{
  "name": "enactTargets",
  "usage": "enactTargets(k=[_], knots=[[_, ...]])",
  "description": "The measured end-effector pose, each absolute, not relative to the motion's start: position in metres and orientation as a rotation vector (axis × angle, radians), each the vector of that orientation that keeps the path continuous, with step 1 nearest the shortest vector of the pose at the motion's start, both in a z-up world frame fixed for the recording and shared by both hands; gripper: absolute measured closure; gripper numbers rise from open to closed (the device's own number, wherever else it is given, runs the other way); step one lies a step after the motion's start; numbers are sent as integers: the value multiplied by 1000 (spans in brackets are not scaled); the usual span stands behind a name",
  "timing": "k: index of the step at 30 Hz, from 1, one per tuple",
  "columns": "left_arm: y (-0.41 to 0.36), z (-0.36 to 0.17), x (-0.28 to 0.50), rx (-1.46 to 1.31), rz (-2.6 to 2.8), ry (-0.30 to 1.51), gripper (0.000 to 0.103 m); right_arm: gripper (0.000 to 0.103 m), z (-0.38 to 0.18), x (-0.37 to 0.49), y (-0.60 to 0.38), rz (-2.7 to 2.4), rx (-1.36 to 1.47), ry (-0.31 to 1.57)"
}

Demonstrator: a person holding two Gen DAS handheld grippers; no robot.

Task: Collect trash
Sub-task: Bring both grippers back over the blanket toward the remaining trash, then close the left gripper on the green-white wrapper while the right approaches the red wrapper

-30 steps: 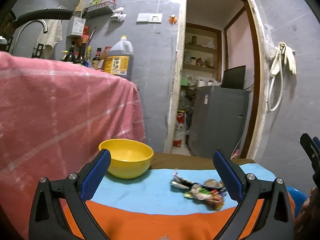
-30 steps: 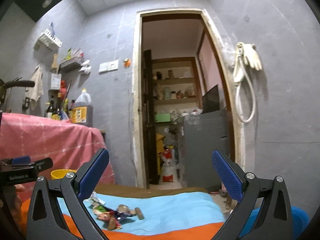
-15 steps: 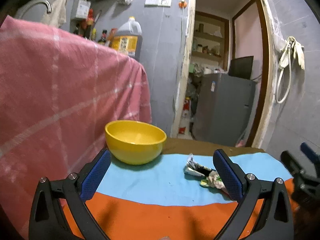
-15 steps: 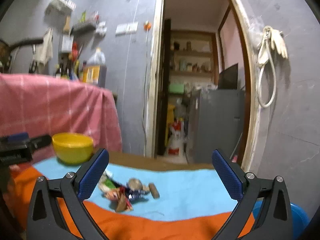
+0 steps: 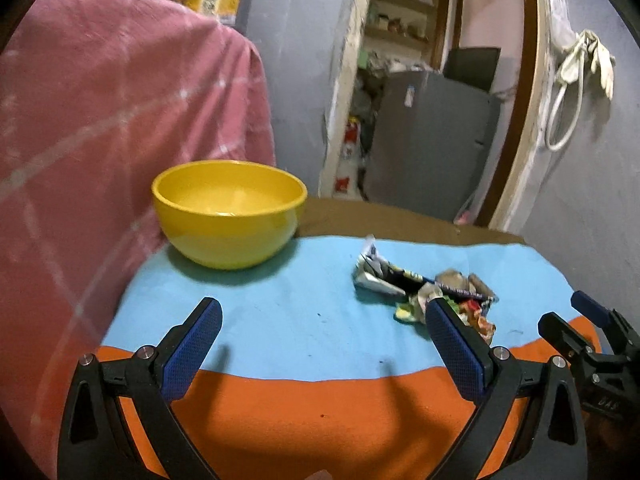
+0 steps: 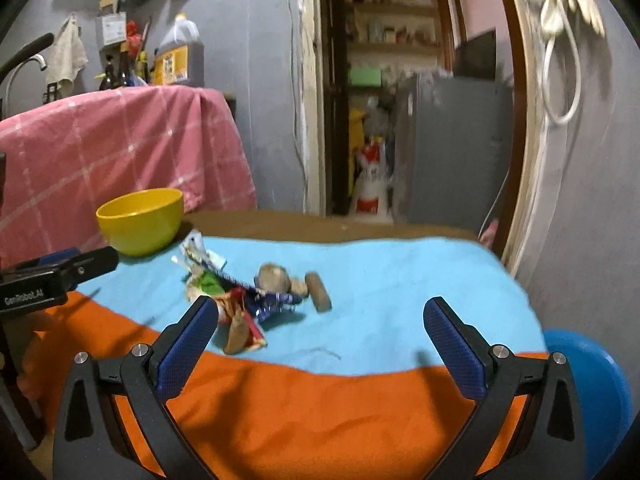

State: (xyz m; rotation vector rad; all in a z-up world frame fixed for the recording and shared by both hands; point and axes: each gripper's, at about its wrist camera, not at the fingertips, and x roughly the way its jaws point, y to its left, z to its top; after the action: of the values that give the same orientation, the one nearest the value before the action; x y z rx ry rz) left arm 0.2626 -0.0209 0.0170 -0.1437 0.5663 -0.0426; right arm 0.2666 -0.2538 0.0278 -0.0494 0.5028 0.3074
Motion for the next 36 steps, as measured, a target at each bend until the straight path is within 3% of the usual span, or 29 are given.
enactTargets(k=[4,8,19,20,24,26,36], knots=[[-27,14,270,-153,-111,602,14,14,24,270,-256,359,-13,549],[-36,11,281,-164,-192,653,41,30,19,275,-254,391,-10,593],[-64,3,312,-227,-328,766,72,33,12,279,-248,424,-21,632],[-63,3,314,-231,-333,771,78,34,12,280,-248,427,-21,636],[-64,2,319,-261,-355,789,99,51,10,282,-244,457,-26,652],[-61,2,318,-268,-355,786,100,57,9,282,-242,470,-30,658],[-48,4,308,-277,-282,767,102,66,7,280,-232,530,-39,674]])
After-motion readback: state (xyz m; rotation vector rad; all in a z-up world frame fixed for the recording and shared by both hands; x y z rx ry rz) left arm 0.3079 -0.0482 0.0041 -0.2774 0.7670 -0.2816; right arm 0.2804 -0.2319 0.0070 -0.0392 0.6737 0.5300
